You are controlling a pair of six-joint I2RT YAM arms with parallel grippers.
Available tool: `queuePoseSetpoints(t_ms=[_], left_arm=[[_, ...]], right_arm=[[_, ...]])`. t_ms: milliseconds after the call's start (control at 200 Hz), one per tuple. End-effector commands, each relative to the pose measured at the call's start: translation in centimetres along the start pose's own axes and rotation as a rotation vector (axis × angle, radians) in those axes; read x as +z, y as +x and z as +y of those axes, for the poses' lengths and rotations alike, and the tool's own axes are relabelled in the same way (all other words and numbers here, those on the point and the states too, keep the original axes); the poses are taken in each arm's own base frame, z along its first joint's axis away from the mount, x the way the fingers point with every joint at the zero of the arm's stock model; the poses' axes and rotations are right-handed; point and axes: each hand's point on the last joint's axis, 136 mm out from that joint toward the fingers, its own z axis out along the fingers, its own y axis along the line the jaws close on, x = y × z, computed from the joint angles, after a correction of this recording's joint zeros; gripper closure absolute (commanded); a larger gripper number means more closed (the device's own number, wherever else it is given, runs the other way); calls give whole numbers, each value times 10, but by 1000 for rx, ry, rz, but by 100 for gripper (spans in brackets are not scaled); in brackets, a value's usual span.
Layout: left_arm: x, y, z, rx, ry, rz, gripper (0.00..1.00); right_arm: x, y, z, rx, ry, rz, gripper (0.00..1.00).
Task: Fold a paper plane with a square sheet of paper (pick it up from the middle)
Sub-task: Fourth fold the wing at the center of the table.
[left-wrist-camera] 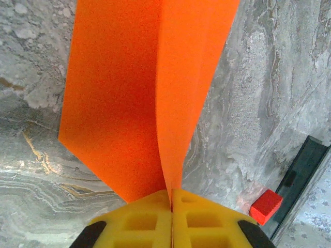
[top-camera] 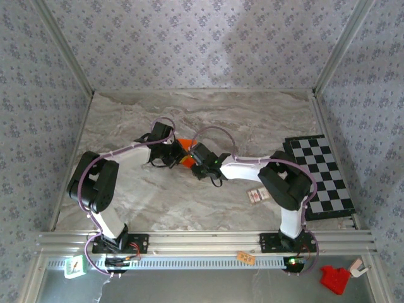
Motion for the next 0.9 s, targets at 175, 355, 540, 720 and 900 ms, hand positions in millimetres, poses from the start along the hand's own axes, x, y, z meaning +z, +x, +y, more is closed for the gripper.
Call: queuePoseSetpoints(t_ms=[175, 355, 540, 720, 900], left_arm=[[-3, 0, -9, 16, -2, 4, 92], [-2, -1, -8, 16, -3, 8, 91], [-4, -2, -10, 14, 2, 3, 89], [-19, -14, -11, 1, 25, -34, 77], [-38, -31, 1, -31, 40, -112, 62]], right_arm=[[-4, -5, -5, -13, 35, 1, 70], [-9, -9, -4, -9, 37, -8, 70], [-2, -3, -4, -4, 38, 15, 77], [-2, -2, -4, 5, 20, 18, 78], [-2, -2, -6, 9, 5, 21, 78]])
